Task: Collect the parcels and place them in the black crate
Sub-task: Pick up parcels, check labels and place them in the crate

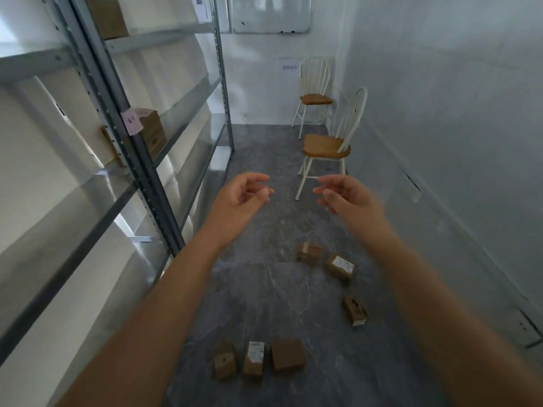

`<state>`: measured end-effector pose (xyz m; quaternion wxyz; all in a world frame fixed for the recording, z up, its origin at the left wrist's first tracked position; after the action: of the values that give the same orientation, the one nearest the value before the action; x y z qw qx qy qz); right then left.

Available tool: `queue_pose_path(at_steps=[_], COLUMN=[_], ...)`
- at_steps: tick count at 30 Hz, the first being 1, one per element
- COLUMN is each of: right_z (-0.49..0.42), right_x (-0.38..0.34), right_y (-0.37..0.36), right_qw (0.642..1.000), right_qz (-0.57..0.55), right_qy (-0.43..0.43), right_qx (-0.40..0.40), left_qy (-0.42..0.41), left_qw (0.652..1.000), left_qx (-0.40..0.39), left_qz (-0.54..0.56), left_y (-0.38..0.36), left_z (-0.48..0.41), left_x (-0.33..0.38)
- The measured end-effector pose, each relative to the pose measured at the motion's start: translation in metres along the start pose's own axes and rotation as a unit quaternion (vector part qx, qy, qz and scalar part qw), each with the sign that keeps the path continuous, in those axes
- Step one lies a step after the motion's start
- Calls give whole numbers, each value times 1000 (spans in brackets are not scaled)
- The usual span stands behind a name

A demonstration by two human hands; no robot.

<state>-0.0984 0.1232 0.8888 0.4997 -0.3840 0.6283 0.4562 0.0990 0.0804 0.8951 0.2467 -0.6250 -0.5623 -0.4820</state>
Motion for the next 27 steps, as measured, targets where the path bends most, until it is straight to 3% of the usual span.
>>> queue_pose_path(at_steps=[7, 13, 16, 27], right_z=[-57, -113, -140, -187], right_x=[31, 53, 75, 271], right_y=[-15, -29, -37, -39], right_qw=[1000, 998, 998, 987], right_qz=[17, 44, 41, 76], right_qy=[-15, -34, -45, -142], right_qx=[-14, 10, 14, -15], left_qy=[39, 56, 65, 175], left_qw=[999, 992, 990, 979], left_qx=[-10, -106, -119, -87], left_qz=[10, 34, 30, 56], left_y=[-4, -19, -26, -99], left_z=[-43, -94, -117, -84], left_x=[-58, -104, -134, -331])
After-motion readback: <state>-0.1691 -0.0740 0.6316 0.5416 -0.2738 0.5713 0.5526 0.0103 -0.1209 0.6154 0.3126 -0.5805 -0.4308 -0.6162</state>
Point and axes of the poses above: each hand's wrist, its own z-axis away from the middle knuckle, its own y-axis out of the back of the hand, x = y × z, the point moved 8 cm from there along -z, towards the middle knuckle, and after that the axes turned 8 degrees about -y, right-handed, at the moved point
